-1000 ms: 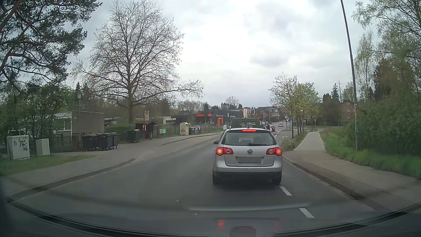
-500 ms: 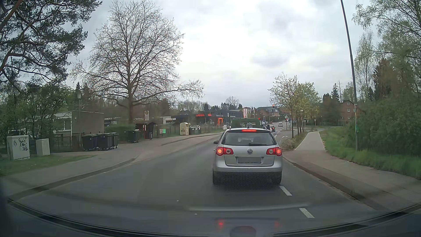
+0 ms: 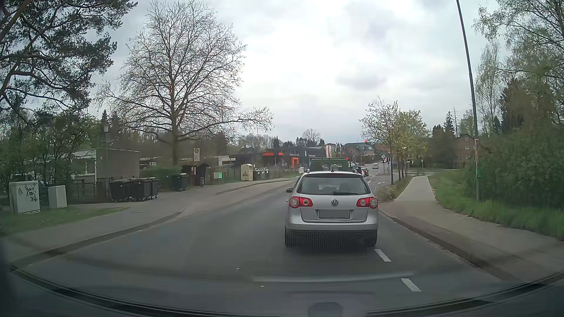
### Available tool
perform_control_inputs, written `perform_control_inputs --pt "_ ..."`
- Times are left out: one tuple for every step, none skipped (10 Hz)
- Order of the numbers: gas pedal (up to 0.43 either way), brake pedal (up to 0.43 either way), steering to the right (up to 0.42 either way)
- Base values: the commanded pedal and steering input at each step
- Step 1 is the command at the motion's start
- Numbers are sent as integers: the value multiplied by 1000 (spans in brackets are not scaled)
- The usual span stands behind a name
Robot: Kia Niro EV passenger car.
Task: Follow the waypoints while adhering to traffic rules and regulations
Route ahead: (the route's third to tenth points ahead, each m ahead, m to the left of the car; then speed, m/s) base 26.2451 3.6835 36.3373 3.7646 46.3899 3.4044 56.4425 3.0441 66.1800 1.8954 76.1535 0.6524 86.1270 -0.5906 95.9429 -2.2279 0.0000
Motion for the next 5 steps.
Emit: perform_control_inputs --pt "0 0 20" --pt "0 6 20" --pt "0 0 19" --pt "0 0 19" --pt "0 0 20"
